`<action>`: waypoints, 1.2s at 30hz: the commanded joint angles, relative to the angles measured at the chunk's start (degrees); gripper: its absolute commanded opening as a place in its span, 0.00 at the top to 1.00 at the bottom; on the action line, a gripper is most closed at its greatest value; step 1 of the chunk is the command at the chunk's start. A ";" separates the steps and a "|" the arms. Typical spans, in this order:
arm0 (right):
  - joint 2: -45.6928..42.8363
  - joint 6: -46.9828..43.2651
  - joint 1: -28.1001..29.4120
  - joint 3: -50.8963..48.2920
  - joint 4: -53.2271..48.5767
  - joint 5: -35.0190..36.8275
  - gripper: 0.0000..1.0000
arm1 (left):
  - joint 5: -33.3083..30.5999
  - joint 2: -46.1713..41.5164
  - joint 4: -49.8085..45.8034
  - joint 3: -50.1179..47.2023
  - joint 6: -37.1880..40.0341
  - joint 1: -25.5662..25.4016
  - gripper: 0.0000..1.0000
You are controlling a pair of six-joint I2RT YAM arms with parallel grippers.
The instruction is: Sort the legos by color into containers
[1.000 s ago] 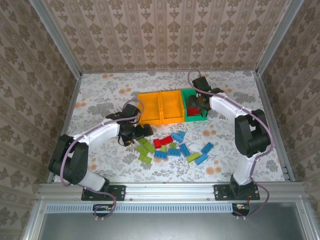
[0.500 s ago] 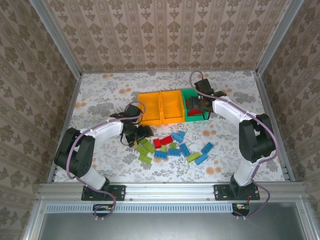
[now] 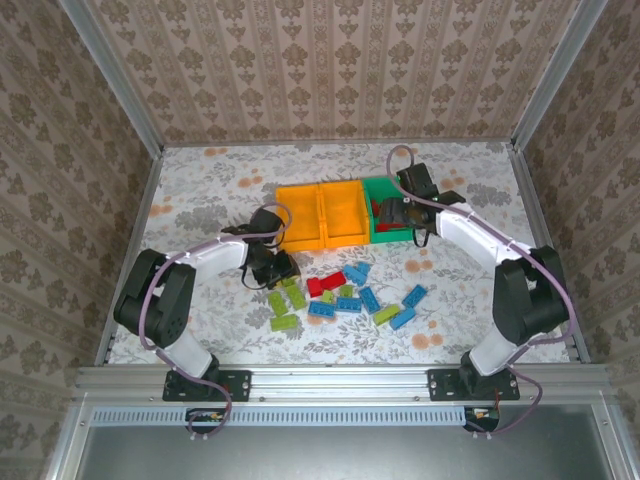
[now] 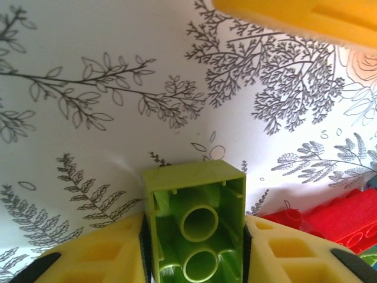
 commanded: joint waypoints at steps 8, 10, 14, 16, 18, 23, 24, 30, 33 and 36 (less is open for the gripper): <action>-9.50 -11.66 8.83 -10.18 0.32 0.84 0.18 | -0.04 -1.52 -0.67 1.17 2.68 1.26 0.68; -11.92 -10.56 9.49 -12.40 0.23 1.34 0.18 | -0.34 -2.73 -1.63 2.27 3.49 1.30 0.68; -17.37 -8.11 10.26 -16.06 0.27 -0.34 0.18 | -1.70 -4.68 -4.25 5.55 5.69 1.36 0.67; -19.42 -7.33 11.02 -17.76 -0.10 -2.01 0.18 | -1.90 -5.08 -5.19 7.35 6.93 1.48 0.66; -20.45 -6.10 11.93 -18.80 -1.13 -2.74 0.18 | -1.42 -5.00 -5.48 8.45 7.50 1.61 0.66; -22.86 -2.84 16.36 -21.54 -3.24 -3.39 0.19 | -1.48 -4.58 -3.64 10.75 8.92 2.35 0.66; -23.24 -2.55 17.35 -22.06 -3.41 -3.49 0.19 | -1.62 -4.13 -3.35 11.61 9.45 2.35 0.66; -21.80 -0.50 22.84 -21.77 -9.95 -4.79 0.19 | -2.48 2.12 -4.25 21.52 16.59 2.32 0.66; -20.86 1.40 26.13 -20.97 -12.93 -4.04 0.19 | -4.38 5.12 -3.51 25.29 19.47 3.07 0.65; -19.95 3.48 28.89 -20.90 -14.19 -3.44 0.19 | -4.44 8.97 -2.64 28.04 20.51 4.31 0.65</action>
